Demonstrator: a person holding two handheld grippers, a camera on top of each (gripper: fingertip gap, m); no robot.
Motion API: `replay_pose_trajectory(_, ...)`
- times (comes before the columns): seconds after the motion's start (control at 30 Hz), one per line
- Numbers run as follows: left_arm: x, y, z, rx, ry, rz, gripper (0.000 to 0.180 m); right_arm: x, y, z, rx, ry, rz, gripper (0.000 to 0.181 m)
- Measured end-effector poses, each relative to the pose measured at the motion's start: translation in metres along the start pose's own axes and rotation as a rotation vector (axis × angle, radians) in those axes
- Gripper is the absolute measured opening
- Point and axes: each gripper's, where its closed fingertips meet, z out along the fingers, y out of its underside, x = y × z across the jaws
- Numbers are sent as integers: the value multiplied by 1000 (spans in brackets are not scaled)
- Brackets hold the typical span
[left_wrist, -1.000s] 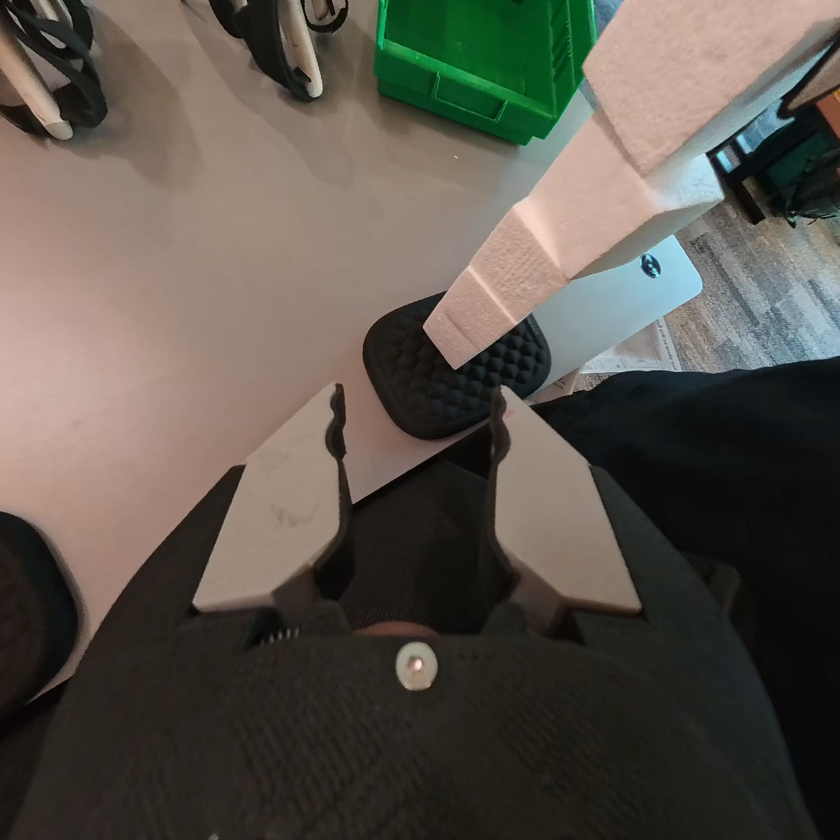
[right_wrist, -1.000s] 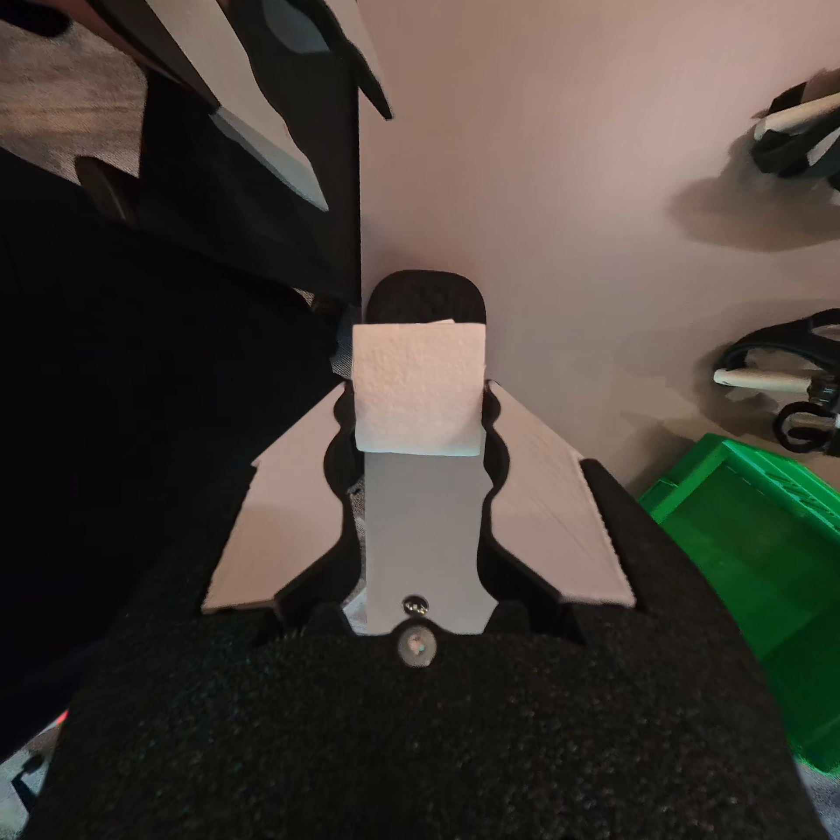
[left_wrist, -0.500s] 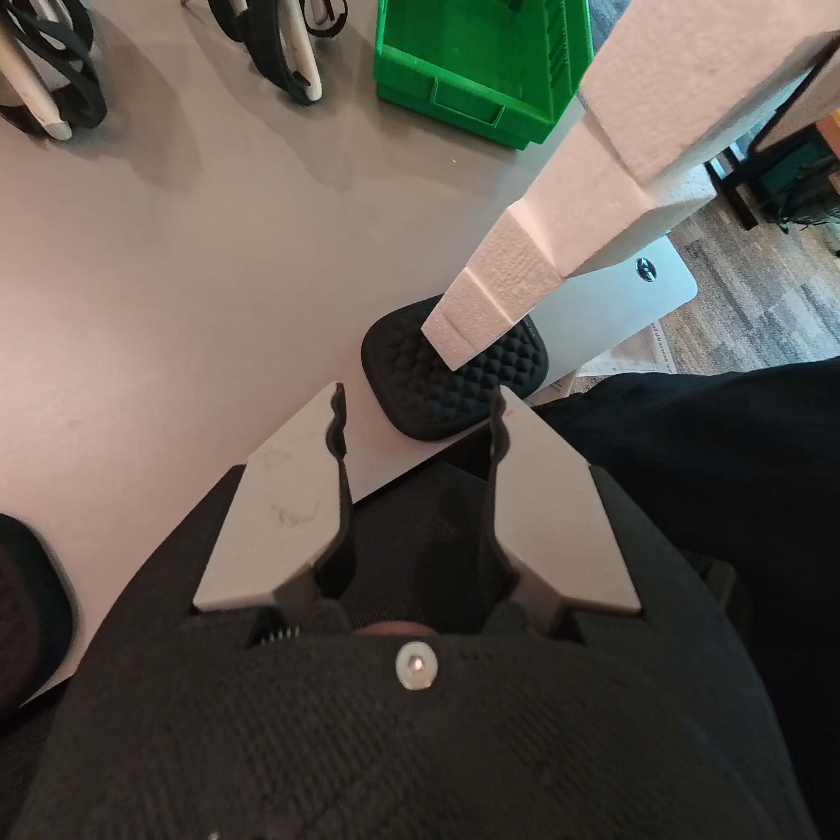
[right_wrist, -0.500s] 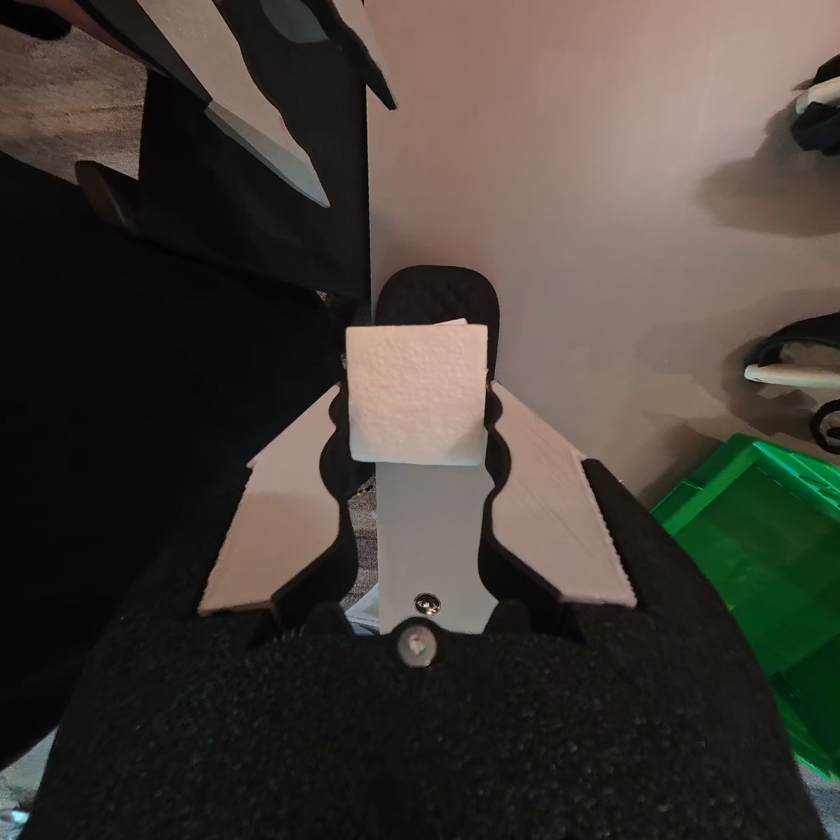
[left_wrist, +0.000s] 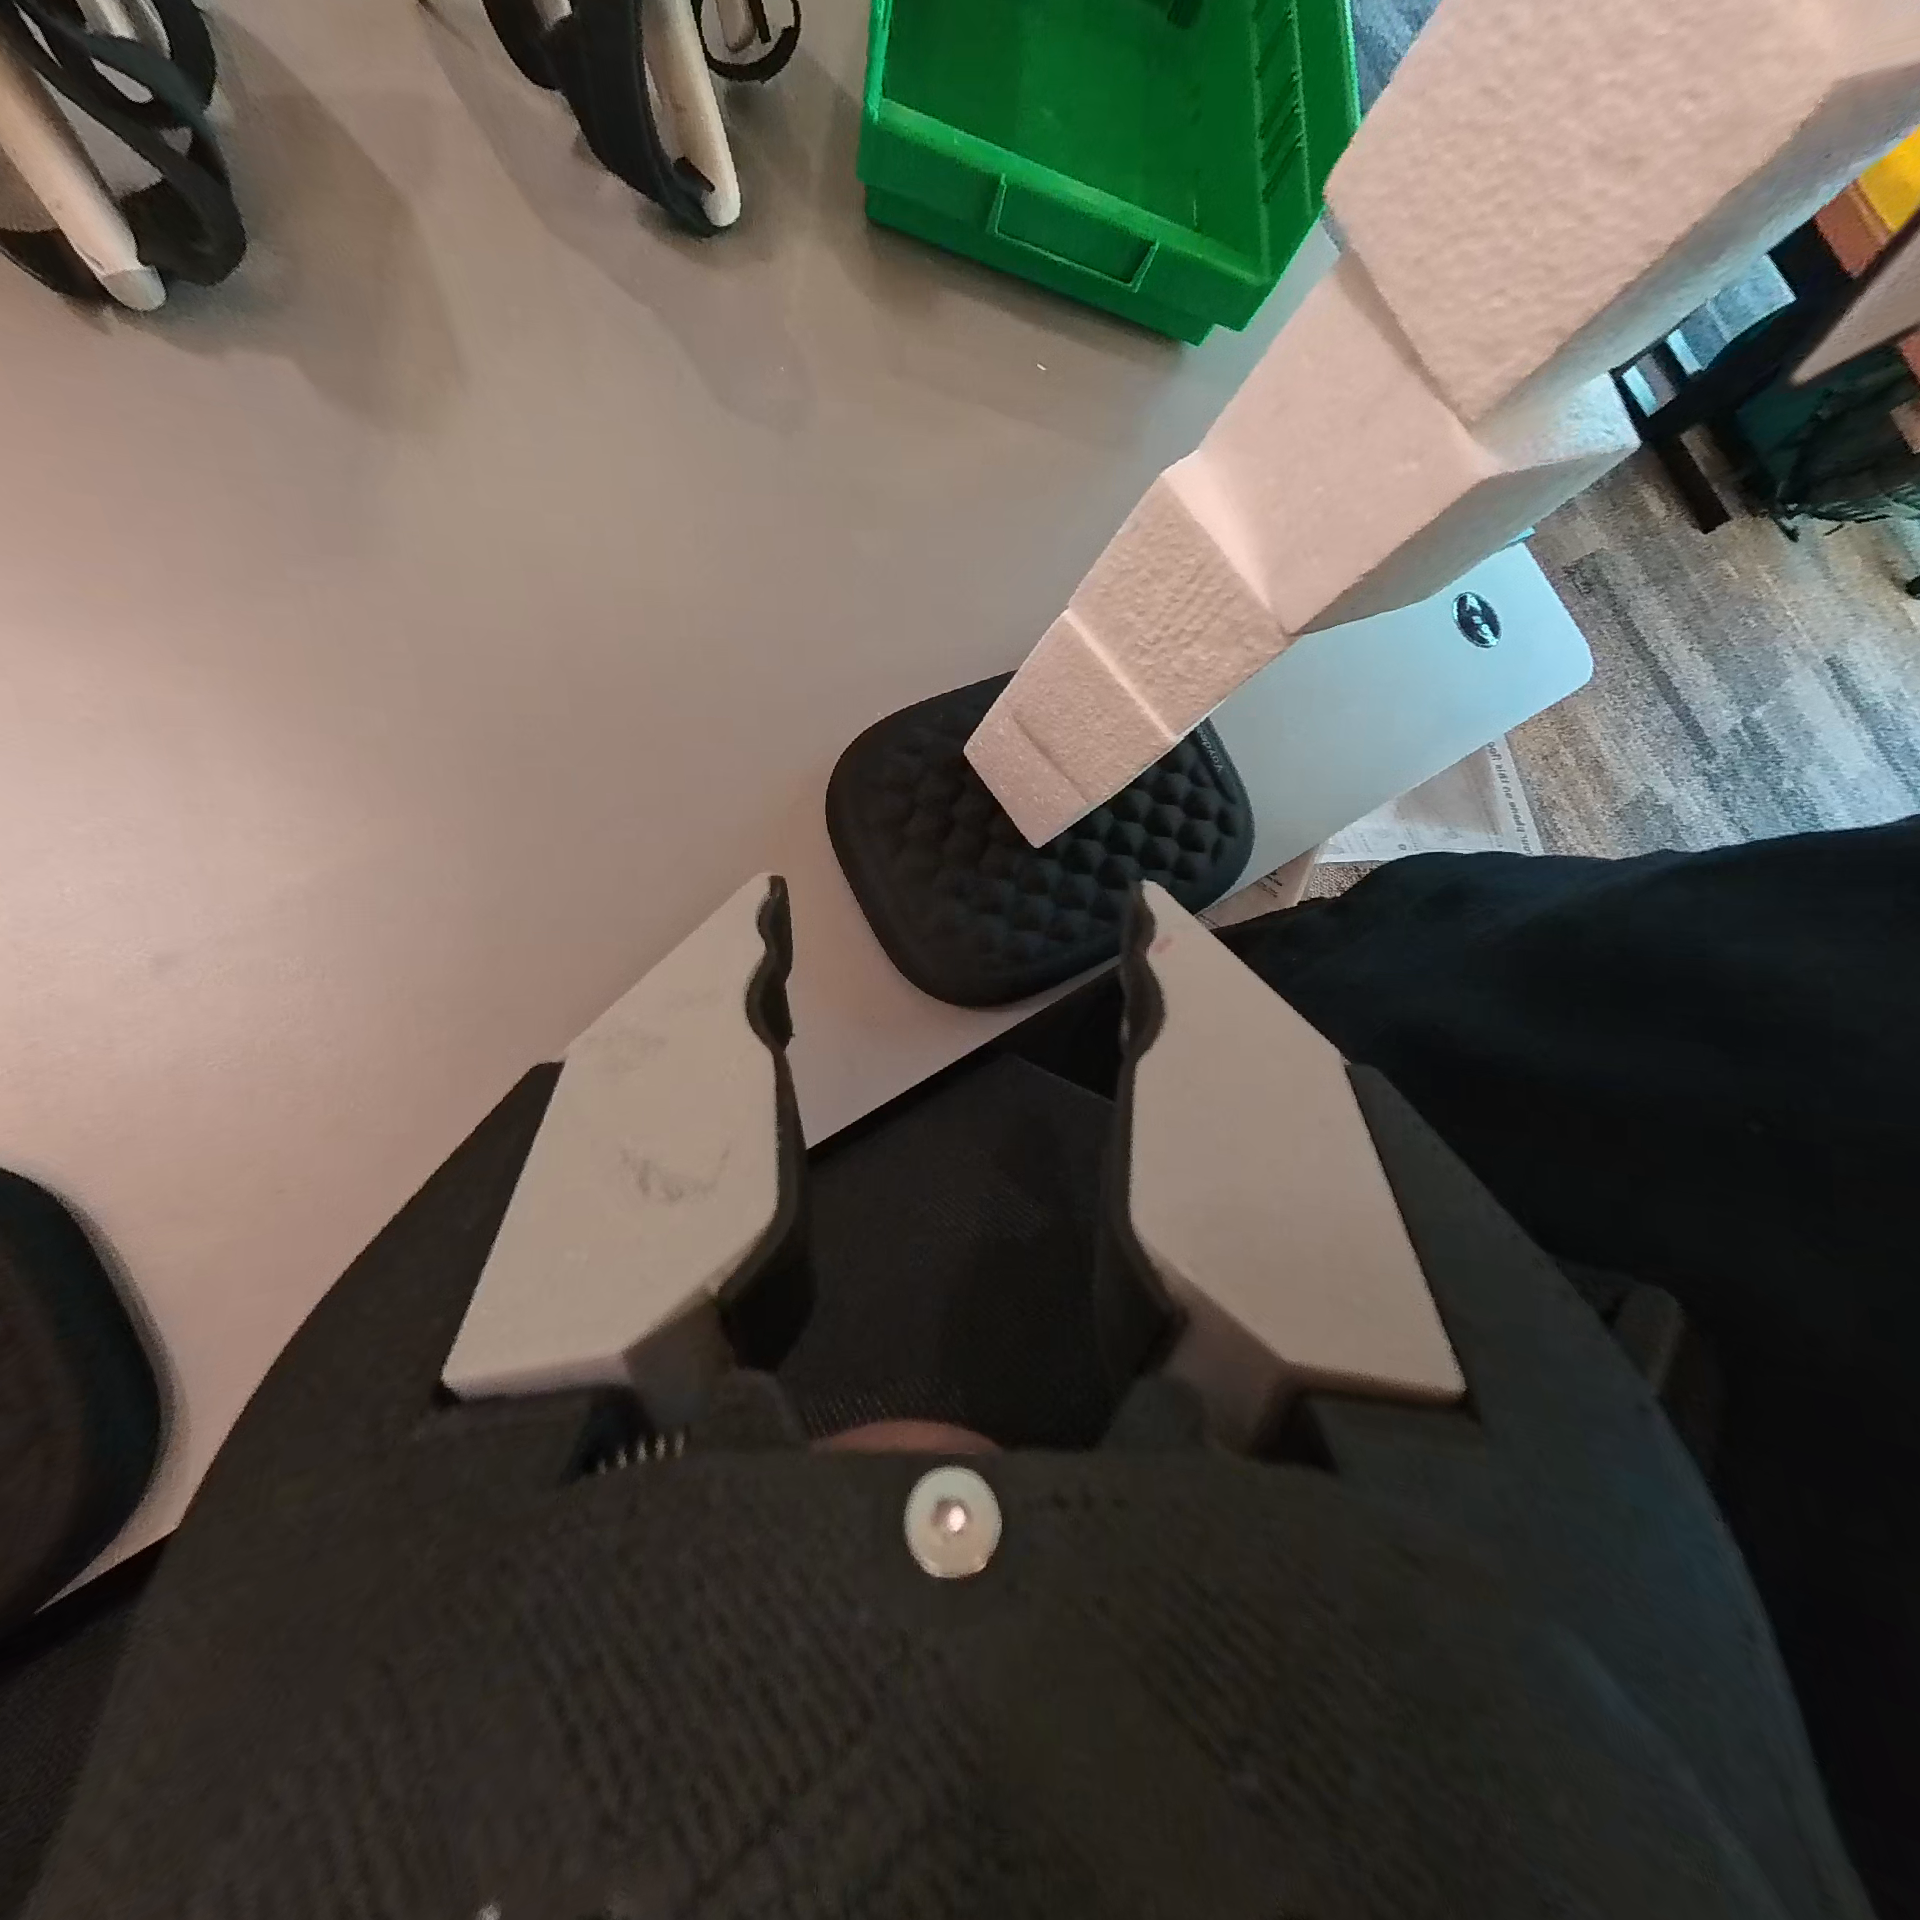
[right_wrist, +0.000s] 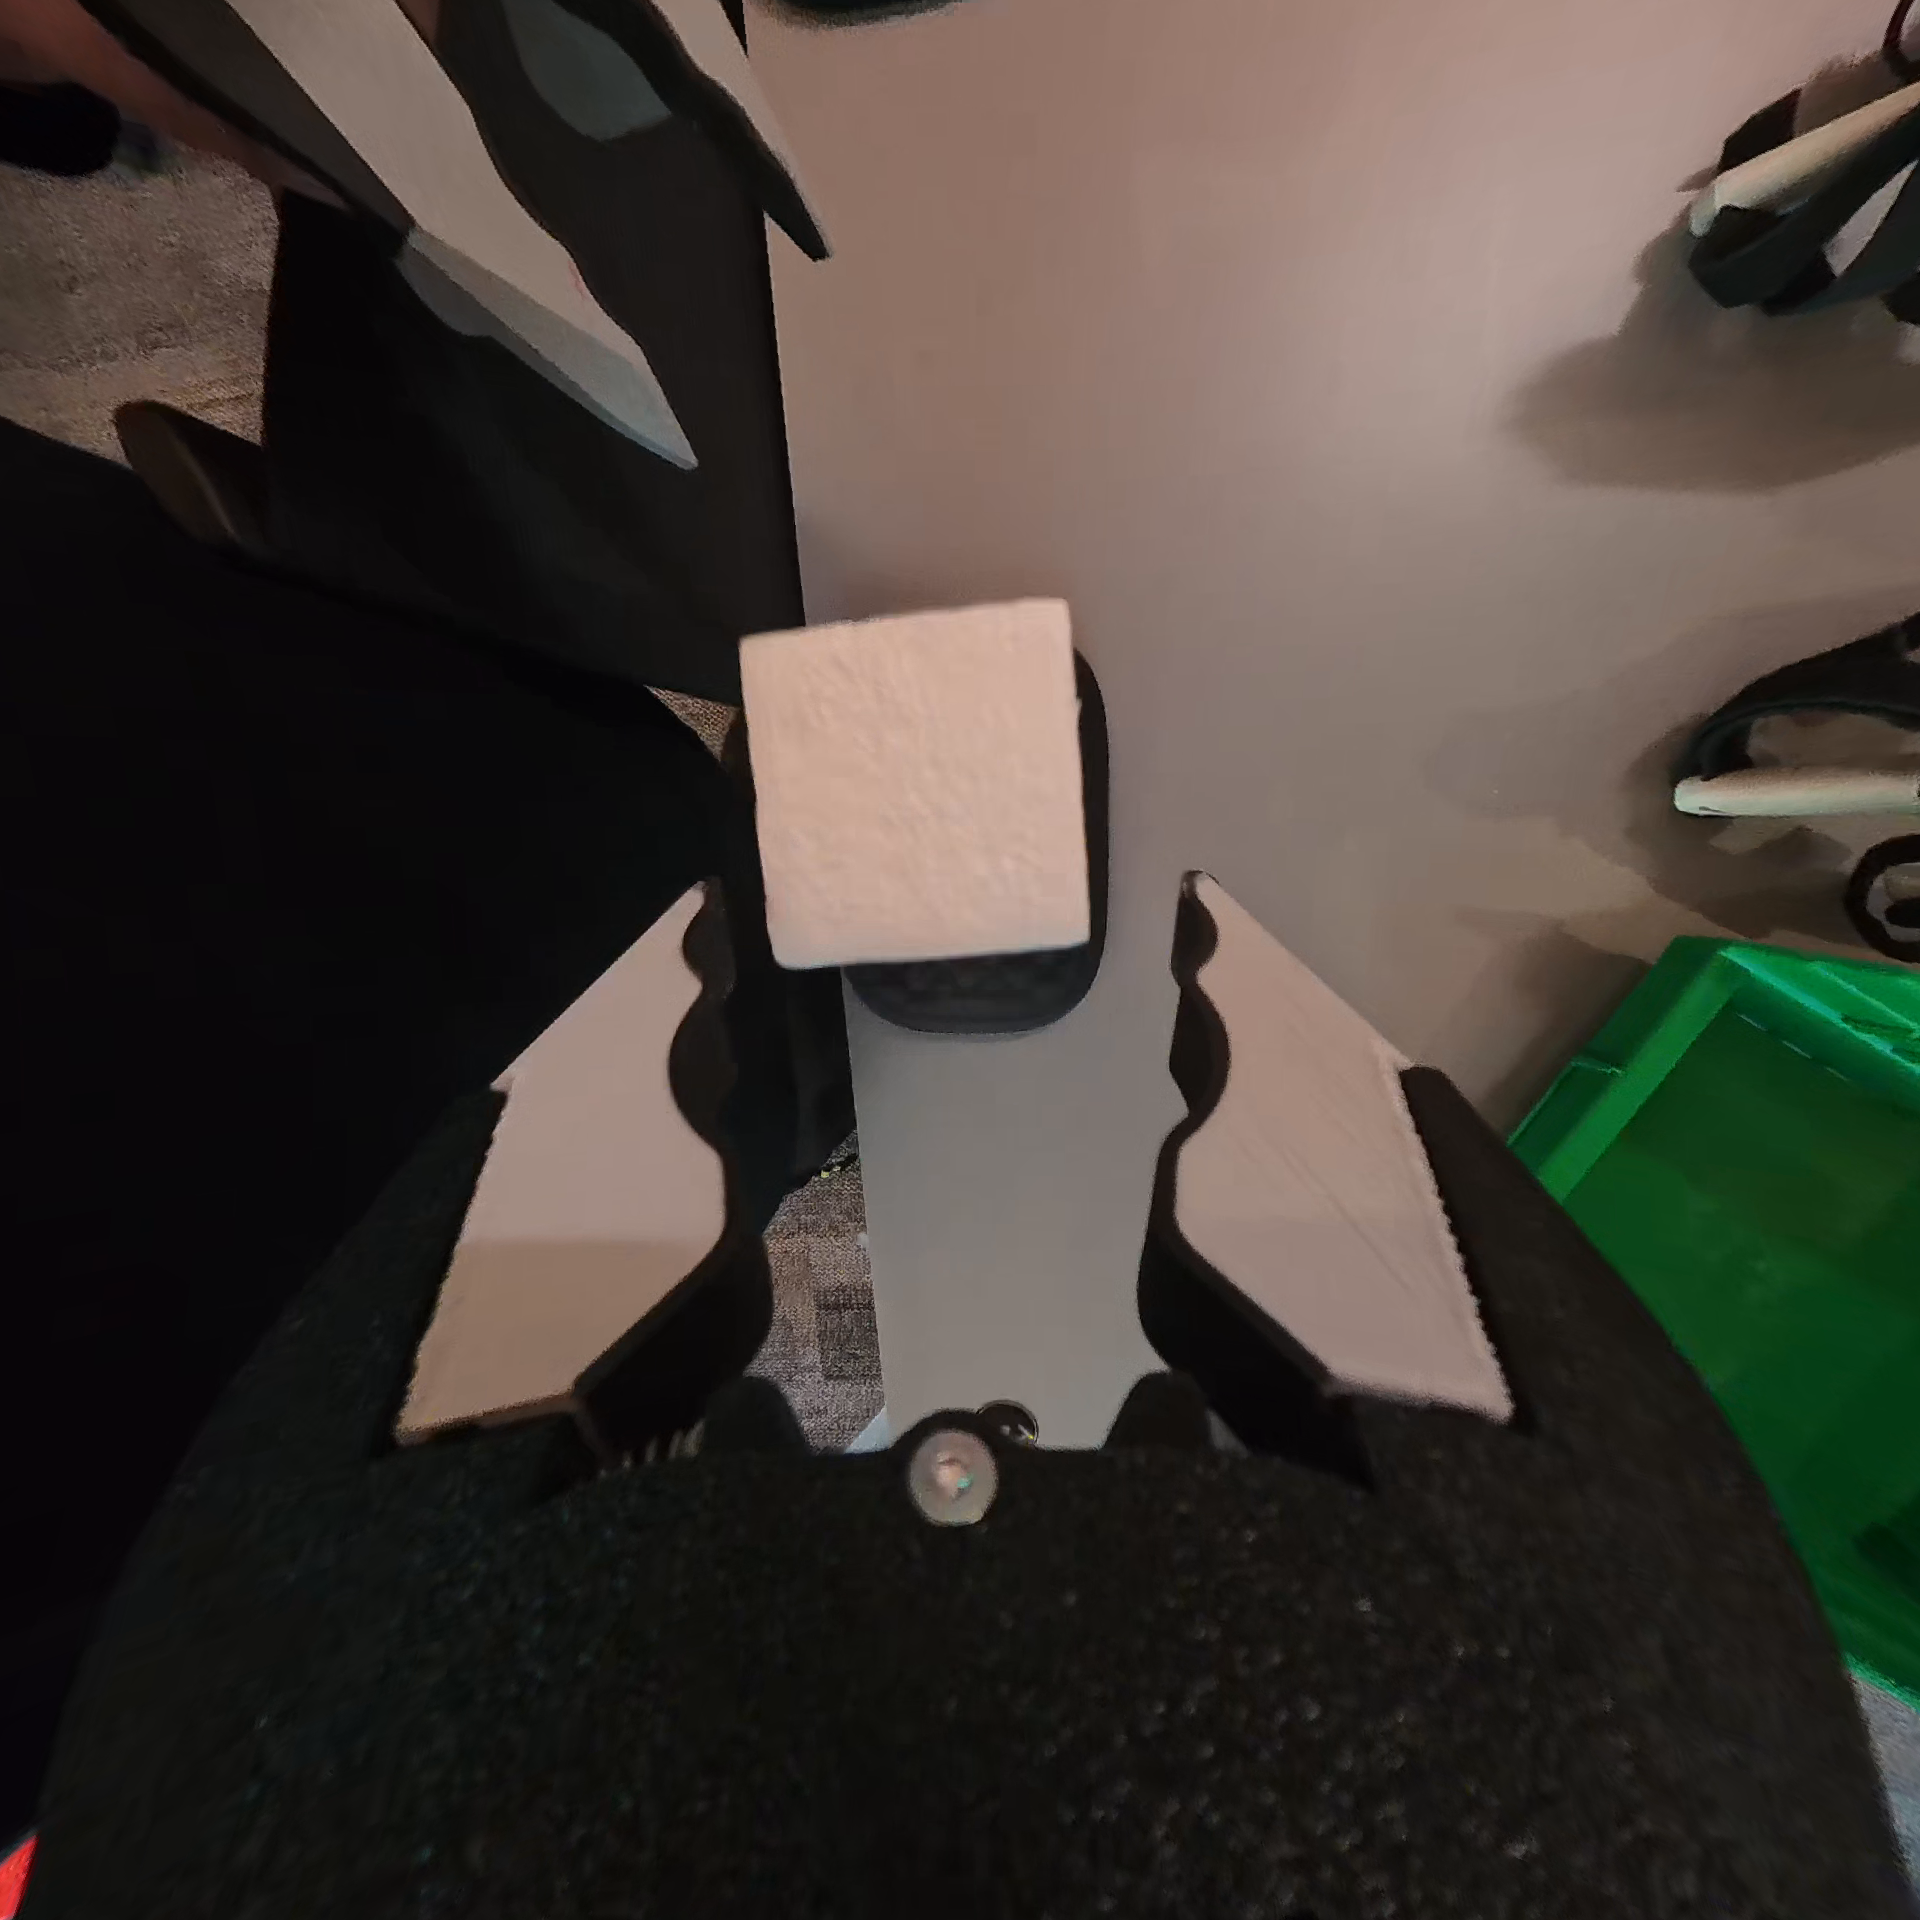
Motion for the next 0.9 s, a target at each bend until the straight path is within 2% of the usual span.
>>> replay_pose_trajectory(0.4,1,1,1,-13,5,5,62,-1,1,35,141,52,-128,84)
replay_pose_trajectory(0.6,0,1,0,-7,-1,1,62,-4,3,44,114,37,-216,78)
replay_pose_trajectory(0.7,0,1,0,-3,-4,0,62,-6,1,44,110,28,-268,64)
replay_pose_trajectory(0.9,0,1,-1,0,-8,-1,62,-2,0,45,102,10,-305,64)
